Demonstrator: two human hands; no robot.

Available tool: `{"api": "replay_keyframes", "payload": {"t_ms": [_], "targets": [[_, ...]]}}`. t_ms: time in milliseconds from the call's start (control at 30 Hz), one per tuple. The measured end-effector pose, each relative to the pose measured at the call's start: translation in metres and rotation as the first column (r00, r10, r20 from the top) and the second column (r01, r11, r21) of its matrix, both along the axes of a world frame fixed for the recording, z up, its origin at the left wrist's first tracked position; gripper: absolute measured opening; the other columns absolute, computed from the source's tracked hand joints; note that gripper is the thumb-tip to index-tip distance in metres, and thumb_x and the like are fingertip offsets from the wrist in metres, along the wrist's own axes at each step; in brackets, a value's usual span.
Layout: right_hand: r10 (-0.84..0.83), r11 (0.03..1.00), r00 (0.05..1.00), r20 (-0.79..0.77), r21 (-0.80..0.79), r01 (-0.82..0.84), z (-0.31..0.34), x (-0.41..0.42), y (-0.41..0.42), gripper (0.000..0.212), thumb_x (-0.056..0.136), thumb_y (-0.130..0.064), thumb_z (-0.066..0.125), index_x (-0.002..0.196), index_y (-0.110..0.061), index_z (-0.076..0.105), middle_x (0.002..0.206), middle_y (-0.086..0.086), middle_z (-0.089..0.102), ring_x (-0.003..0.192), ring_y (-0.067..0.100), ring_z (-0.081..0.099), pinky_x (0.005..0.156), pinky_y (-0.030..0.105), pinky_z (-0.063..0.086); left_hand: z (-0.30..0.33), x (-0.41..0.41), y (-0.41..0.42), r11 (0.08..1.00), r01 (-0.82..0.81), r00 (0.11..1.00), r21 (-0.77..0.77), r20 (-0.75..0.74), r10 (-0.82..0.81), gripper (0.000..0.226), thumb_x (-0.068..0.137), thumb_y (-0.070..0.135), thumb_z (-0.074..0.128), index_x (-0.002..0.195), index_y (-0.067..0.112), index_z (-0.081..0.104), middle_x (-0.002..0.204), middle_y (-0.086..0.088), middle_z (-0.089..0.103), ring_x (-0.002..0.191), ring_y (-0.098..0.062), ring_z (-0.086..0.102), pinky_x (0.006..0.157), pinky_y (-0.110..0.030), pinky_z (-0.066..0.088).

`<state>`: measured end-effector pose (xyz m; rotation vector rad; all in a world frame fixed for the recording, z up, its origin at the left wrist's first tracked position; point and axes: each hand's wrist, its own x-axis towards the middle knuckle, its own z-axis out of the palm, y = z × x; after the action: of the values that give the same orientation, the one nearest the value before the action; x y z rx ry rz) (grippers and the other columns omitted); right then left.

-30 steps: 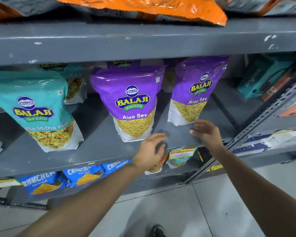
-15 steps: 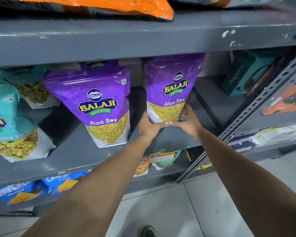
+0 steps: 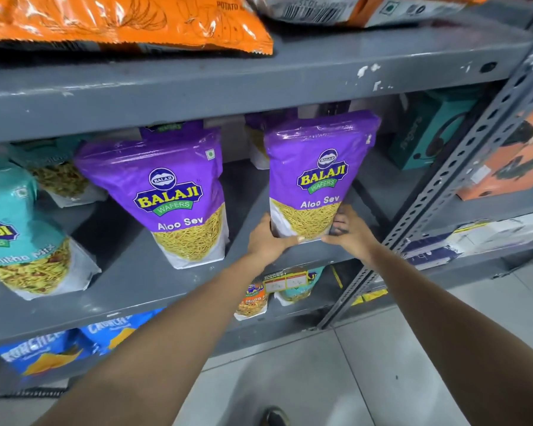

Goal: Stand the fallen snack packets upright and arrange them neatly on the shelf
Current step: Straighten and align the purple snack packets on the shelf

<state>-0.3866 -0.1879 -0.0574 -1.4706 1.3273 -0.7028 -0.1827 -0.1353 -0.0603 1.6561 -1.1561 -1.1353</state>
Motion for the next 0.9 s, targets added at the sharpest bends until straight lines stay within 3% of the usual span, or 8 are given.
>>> {"api": "replay_keyframes", "payload": {"t_ms": [100,167,233,300,400,600,733,900], "targets": [[-0.051,0.999,0.994,0.094,0.013,0.05,0.009,-0.003,-0.01,0.047,0.084,0.016,0.057,0.126,-0.005,0.052,0.125,0.014,0.062,0.121,0.028,0.058,0.101,0.04,0.045,0.012,0.008,0.001,0.994,0.043,0.97,-0.096,-0.234,-0.065,0.061,0.075,0.011,0.081,0.129,0.014,0.053,0.126,-0.003,0.067,0.115,-0.018,0.065,0.092,-0.032,0.053],[-0.125,0.991,0.957,0.263,0.074,0.109,0.024,-0.003,-0.015,0.033,0.091,0.009,0.054,0.116,-0.012,0.056,0.11,0.005,0.067,0.109,0.021,0.061,0.103,0.038,0.042,0.026,0.011,0.003,0.974,-0.053,0.932,-0.22,-0.361,-0.03,0.055,0.08,-0.004,0.07,0.131,0.009,0.053,0.121,-0.005,0.067,0.105,-0.007,0.067,0.086,-0.023,0.053],[-0.141,0.988,0.934,0.329,0.104,0.113,0.036,-0.002,-0.022,0.025,0.093,-0.006,0.058,0.113,-0.02,0.062,0.106,-0.003,0.071,0.112,0.018,0.062,0.103,0.036,0.044,0.038,0.013,0.0,0.941,-0.143,0.907,-0.306,-0.421,0.001,0.047,0.083,0.0,0.068,0.129,0.009,0.056,0.118,-0.006,0.068,0.105,-0.006,0.066,0.09,-0.021,0.052],[-0.138,0.989,0.932,0.336,0.093,0.113,0.039,-0.001,-0.028,0.023,0.092,-0.013,0.061,0.113,-0.021,0.063,0.108,-0.002,0.071,0.114,0.018,0.062,0.105,0.039,0.045,0.044,0.012,-0.004,0.917,-0.192,0.903,-0.351,-0.428,0.025,0.038,0.085,0.01,0.069,0.123,0.01,0.063,0.11,0.002,0.073,0.105,-0.007,0.067,0.092,-0.023,0.052],[-0.19,0.981,0.912,0.363,0.089,0.169,0.035,0.0,-0.03,0.013,0.091,-0.011,0.062,0.095,-0.024,0.063,0.096,-0.004,0.071,0.107,0.019,0.062,0.107,0.044,0.045,0.045,0.009,-0.005,0.898,-0.237,0.913,-0.371,-0.4,0.075,0.029,0.089,0.006,0.066,0.118,0.004,0.067,0.093,0.015,0.076,0.094,-0.002,0.07,0.085,-0.019,0.054],[-0.264,0.963,0.862,0.433,0.072,0.259,0.032,-0.002,-0.03,0.012,0.091,-0.01,0.063,0.088,-0.022,0.063,0.081,-0.01,0.074,0.095,0.017,0.064,0.106,0.047,0.045,0.042,0.009,-0.007,0.897,-0.288,0.898,-0.335,-0.419,0.131,0.025,0.09,0.008,0.066,0.113,0.0,0.069,0.086,0.013,0.077,0.088,-0.006,0.072,0.077,-0.02,0.056],[-0.275,0.96,0.849,0.451,0.072,0.272,0.035,-0.002,-0.028,0.01,0.091,-0.01,0.061,0.091,-0.02,0.063,0.085,-0.008,0.073,0.096,0.018,0.064,0.107,0.048,0.045,0.046,0.008,-0.004,0.901,-0.274,0.895,-0.337,-0.432,0.111,0.025,0.091,0.007,0.064,0.115,0.0,0.068,0.089,0.012,0.078,0.091,-0.006,0.072,0.078,-0.02,0.056],[-0.176,0.984,0.772,0.611,0.105,0.142,0.061,-0.006,-0.028,0.015,0.094,-0.018,0.055,0.104,-0.024,0.065,0.101,-0.003,0.071,0.1,0.017,0.063,0.098,0.043,0.046,0.07,0.01,-0.007,0.869,-0.294,0.873,-0.399,-0.482,0.074,0.04,0.088,0.005,0.068,0.127,0.004,0.06,0.117,-0.008,0.071,0.105,-0.009,0.067,0.09,-0.023,0.055]]}}
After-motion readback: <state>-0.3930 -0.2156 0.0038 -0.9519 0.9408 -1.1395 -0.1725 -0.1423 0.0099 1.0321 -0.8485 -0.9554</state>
